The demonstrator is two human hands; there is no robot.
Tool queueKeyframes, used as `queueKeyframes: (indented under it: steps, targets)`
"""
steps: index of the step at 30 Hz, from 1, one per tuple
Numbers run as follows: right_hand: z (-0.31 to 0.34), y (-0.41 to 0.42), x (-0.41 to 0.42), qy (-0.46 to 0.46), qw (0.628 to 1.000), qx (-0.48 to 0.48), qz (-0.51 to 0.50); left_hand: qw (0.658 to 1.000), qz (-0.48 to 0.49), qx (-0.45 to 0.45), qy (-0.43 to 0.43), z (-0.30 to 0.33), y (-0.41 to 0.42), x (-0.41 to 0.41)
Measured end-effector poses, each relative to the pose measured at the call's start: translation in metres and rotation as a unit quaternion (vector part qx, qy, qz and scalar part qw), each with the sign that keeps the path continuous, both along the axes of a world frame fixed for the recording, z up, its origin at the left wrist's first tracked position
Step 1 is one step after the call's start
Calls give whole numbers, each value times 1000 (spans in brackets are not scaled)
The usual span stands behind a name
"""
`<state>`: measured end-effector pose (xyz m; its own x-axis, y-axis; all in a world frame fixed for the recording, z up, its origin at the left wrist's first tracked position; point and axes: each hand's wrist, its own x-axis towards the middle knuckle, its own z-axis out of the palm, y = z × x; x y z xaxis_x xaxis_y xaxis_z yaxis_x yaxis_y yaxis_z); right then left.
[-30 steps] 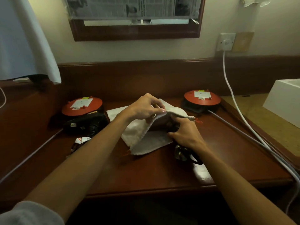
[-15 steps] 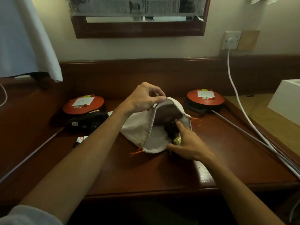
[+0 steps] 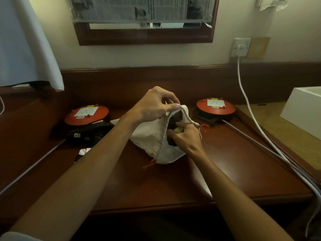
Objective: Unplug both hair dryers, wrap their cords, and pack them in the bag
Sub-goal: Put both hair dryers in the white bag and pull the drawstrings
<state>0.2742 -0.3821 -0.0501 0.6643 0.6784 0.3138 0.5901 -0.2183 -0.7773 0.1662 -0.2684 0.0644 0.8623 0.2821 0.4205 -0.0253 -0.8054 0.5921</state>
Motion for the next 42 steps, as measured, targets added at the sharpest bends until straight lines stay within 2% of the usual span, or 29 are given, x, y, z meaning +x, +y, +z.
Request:
queueKeyframes:
  steps: [4,7,12,16,23,29,32,36,37,39,41,42]
  targets:
    - [-9,-9,20,59,983,-82,156,999,29,10,-37,-1,9,-5]
    - [-12,-24,35,16,961,-177,213,998,32,-3,-54,1,13,-6]
    - [-7,-25,34,-127,967,-169,141,999,25,-8,-45,0,12,0]
    - [-13,-14,24,-229,955,-187,24,999,19,-2,-47,-1,8,3]
    - [-22,-8,31,-176,970,-120,-119,999,17,-9,-39,-6,9,3]
    - [-28,-6,31,-206,962,-126,-126,999,5,-36,-12,-11,13,3]
    - [-30,-12,30,-218,959,-163,-72,998,6,-53,14,-19,15,1]
    - [-19,-35,18,-160,963,-213,40,993,102,-45,46,-52,23,7]
    - [-14,-43,15,-138,966,-201,81,987,138,-37,68,-65,25,10]
    - [2,-56,12,-86,982,-106,133,967,201,-8,155,-94,27,17]
    - [18,-64,14,-67,992,16,110,942,215,21,256,-123,23,21]
    - [24,-65,17,-89,991,66,73,932,206,37,297,-136,20,21]
